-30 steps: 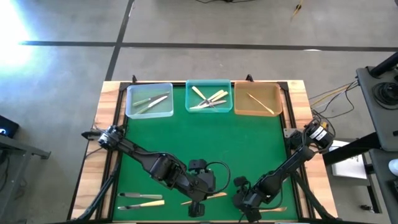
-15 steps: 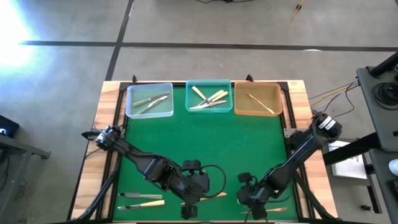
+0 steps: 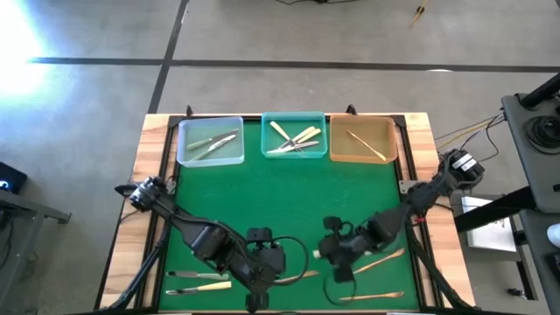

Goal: Sort silverware by color (type)
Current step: Put the right gold and silver knife into the blue bin

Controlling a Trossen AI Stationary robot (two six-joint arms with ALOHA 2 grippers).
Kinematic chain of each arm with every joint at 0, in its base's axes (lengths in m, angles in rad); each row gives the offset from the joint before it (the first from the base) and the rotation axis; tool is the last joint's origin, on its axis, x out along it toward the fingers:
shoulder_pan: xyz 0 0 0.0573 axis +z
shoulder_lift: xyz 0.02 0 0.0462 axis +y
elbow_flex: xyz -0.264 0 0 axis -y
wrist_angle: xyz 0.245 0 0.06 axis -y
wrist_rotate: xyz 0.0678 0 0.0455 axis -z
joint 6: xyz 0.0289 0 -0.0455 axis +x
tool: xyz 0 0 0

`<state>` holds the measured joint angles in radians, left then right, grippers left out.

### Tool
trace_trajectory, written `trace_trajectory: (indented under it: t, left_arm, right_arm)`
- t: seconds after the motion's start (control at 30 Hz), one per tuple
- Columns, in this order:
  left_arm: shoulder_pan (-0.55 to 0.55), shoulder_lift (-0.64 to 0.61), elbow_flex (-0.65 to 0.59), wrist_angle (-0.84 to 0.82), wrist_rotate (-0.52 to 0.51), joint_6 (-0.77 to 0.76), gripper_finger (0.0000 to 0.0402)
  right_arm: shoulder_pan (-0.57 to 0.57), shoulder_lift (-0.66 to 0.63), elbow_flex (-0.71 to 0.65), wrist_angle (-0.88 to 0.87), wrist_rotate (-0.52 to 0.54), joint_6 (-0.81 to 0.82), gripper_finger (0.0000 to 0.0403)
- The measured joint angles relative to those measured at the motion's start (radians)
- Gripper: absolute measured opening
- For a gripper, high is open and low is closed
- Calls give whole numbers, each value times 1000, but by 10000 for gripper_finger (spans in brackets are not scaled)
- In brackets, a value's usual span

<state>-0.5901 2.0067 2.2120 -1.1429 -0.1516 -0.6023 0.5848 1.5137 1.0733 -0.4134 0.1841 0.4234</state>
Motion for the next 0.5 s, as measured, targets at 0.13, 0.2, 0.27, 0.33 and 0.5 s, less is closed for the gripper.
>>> trace_trajectory:
  t: [0.13,0.2,0.27,0.33,0.5]
  left_arm:
    - [-17,-28,0,-60,-46,-2,39]
    - [-26,-43,0,-97,-72,-6,39]
    - [-33,-56,0,-138,-94,-10,39]
    - [-40,-67,0,-179,-111,-11,39]
    - [-50,-92,0,-284,-166,2,39]
  right_arm:
    - [-111,-6,0,57,2,-69,72]
    - [-168,-6,0,109,2,-109,72]
    - [-229,-6,1,169,2,-150,72]
    - [-289,-6,1,214,2,-183,72]
    - [-436,-7,27,253,1,-248,72]
